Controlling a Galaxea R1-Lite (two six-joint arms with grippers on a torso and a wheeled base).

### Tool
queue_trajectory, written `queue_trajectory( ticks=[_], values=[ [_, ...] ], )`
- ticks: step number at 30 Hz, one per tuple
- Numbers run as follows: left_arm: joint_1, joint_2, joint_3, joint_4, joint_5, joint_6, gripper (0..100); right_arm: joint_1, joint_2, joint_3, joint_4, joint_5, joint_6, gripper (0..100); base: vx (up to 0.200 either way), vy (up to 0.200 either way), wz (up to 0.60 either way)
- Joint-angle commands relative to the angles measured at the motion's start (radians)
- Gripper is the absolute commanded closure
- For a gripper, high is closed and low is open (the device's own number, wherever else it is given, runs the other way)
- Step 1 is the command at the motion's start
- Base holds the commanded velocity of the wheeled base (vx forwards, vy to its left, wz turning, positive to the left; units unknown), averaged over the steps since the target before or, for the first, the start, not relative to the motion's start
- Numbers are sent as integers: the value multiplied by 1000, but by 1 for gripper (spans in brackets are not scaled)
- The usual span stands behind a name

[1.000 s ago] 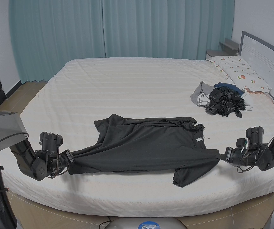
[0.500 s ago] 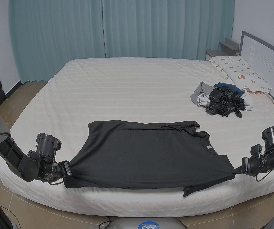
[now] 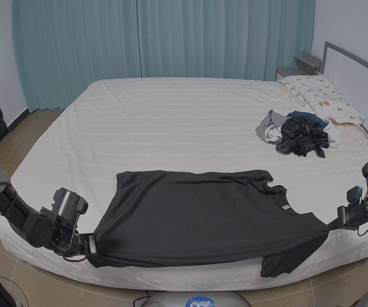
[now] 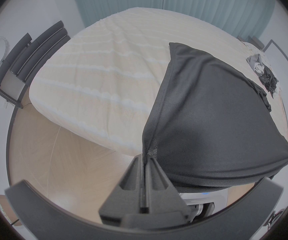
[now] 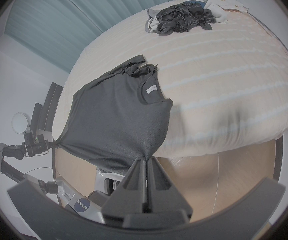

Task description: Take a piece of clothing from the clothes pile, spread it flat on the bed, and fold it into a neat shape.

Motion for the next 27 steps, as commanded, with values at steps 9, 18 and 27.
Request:
queue_trajectory(
  ticks=[9,18,27],
  values=[
    [-33,66,-8,-6,-7,-9,0,24,217,-4,-105,-3,-7,0,0,0,0],
    [-13,62,-88,-38,-13,-103,0,27,250,-27,-208,7,2,0,0,0,0],
    [-3,80,-114,-194,-70,-210,0,107,332,-117,-332,0,177,0,0,0,0]
  ],
)
